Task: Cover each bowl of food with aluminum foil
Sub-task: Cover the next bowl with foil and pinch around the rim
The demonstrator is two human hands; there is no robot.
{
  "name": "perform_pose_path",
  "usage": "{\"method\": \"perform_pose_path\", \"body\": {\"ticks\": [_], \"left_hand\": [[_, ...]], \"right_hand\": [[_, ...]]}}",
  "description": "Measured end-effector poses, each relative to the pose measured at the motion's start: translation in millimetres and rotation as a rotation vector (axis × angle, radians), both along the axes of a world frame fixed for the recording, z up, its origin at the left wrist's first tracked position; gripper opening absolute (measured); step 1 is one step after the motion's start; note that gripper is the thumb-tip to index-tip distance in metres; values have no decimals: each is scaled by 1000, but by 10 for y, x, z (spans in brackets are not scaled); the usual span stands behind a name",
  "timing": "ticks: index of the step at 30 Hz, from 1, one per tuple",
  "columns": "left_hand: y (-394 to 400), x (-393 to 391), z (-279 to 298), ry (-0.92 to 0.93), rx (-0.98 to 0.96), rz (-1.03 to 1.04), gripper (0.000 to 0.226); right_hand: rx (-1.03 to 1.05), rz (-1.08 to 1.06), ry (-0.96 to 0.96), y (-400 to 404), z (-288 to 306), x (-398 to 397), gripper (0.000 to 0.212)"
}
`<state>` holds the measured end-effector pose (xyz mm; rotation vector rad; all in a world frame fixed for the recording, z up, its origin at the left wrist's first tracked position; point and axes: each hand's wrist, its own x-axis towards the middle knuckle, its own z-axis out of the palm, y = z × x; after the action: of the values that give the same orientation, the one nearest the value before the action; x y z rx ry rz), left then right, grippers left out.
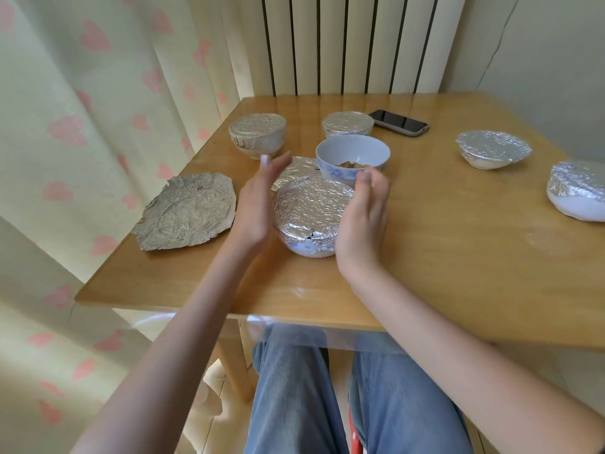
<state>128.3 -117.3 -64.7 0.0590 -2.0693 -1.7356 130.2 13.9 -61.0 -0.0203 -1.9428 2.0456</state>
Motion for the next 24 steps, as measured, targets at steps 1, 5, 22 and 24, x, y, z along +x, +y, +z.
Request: {"method": "perform_pose_path", "body": {"ticks": [1, 5, 22, 24], "left_hand": [[6, -26, 7, -22, -43, -69, 62], [10, -75, -7, -116, -105, -115, 75], [59, 156, -27, -83, -4, -44, 71], [-54, 123, -4, -48, 40, -22, 66]], "right_hand": [[15, 20, -15, -27, 0, -4, 39], [60, 4, 1, -39, -51, -19, 31], [-79, 196, -104, 177, -39, -221, 32], [-161, 66, -103, 233, -57, -203, 28]]}}
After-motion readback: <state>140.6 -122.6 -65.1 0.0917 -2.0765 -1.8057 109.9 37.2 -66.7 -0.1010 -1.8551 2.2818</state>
